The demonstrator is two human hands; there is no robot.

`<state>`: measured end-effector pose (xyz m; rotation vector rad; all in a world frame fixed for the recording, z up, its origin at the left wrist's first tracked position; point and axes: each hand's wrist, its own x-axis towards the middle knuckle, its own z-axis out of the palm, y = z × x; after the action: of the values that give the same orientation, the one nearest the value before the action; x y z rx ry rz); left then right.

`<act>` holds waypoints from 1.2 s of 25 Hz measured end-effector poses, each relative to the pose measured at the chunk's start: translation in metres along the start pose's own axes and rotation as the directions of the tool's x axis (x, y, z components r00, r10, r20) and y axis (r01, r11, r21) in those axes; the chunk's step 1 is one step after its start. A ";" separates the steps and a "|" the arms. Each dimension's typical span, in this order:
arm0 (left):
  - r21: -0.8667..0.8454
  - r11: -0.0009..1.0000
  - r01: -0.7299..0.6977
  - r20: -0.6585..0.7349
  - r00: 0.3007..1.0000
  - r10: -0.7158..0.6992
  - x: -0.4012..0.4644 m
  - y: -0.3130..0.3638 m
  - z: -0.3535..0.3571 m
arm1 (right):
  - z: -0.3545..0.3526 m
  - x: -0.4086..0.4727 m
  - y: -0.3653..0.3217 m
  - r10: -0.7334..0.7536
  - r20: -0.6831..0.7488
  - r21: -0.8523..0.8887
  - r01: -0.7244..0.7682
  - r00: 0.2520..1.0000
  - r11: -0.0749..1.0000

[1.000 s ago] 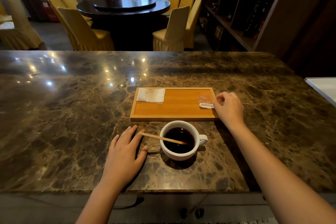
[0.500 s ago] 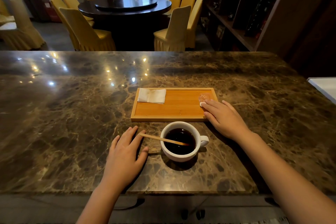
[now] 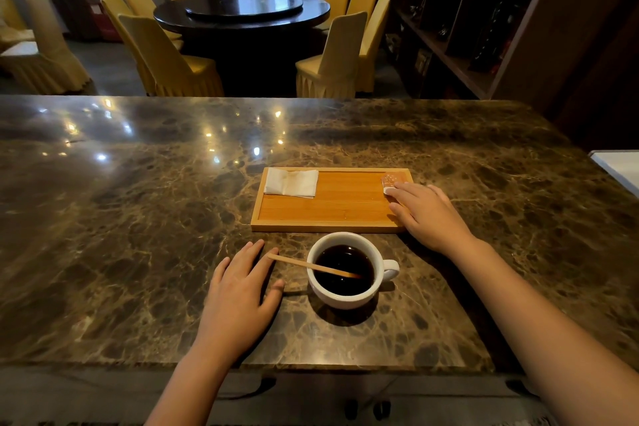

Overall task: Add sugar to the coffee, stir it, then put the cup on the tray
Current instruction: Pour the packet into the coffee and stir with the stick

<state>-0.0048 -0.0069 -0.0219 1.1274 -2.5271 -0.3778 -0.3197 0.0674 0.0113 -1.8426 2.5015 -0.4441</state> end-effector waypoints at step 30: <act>-0.003 1.000 -0.005 0.008 1.000 0.005 -0.001 -0.003 0.001 | -0.062 -0.065 -0.138 -0.182 -0.262 0.386 0.276 0.948 0.880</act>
<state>-0.0023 -0.0081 -0.0245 1.1204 -2.5356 -0.3849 -0.1811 0.1052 0.0915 -1.9962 2.0686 -1.1500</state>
